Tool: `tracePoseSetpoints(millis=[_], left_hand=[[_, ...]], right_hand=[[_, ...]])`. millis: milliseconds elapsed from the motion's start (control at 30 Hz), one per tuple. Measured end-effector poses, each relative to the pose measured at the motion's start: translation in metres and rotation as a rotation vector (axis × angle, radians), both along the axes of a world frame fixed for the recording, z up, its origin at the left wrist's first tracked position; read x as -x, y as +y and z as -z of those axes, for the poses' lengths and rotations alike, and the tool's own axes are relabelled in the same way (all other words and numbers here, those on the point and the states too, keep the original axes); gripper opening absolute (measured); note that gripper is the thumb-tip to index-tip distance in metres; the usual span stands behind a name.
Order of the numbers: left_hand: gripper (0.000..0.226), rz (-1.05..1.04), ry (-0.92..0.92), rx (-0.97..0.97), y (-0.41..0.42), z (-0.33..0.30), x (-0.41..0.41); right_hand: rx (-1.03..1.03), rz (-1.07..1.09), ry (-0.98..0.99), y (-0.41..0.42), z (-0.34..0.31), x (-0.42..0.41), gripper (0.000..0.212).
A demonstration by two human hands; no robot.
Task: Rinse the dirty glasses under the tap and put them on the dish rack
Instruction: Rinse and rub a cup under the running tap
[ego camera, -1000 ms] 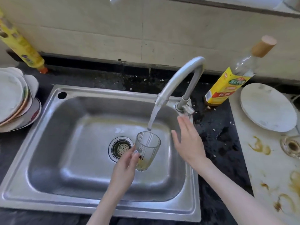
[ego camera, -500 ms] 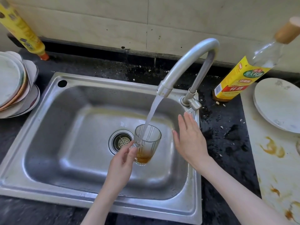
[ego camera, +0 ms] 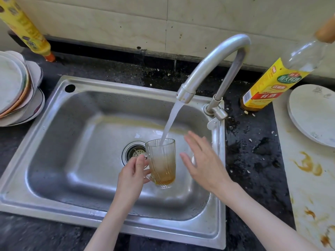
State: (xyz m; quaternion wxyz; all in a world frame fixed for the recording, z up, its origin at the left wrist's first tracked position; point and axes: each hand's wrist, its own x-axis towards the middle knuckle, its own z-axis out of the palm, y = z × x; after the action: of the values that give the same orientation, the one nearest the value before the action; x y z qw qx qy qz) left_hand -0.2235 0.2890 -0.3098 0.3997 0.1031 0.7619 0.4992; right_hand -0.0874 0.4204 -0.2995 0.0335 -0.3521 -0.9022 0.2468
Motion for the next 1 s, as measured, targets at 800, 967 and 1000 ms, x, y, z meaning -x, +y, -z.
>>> tracePoseSetpoints(millis=[800,967,1000], left_hand=[[0.039,-0.109,-0.093,0.217,0.025,-0.009,0.011],[0.035,-0.025,0.173,0.080,0.029,-0.012,-0.012],[0.034,-0.050,0.150,0.017,0.029,-0.014,-0.014]], right_hand=[[1.293,0.467,0.250,-0.024,0.023,0.047,0.056],[1.327,0.501,0.547,-0.034,0.030,0.055,0.042],[1.364,0.506,0.564,-0.038,0.030,0.053,0.044]])
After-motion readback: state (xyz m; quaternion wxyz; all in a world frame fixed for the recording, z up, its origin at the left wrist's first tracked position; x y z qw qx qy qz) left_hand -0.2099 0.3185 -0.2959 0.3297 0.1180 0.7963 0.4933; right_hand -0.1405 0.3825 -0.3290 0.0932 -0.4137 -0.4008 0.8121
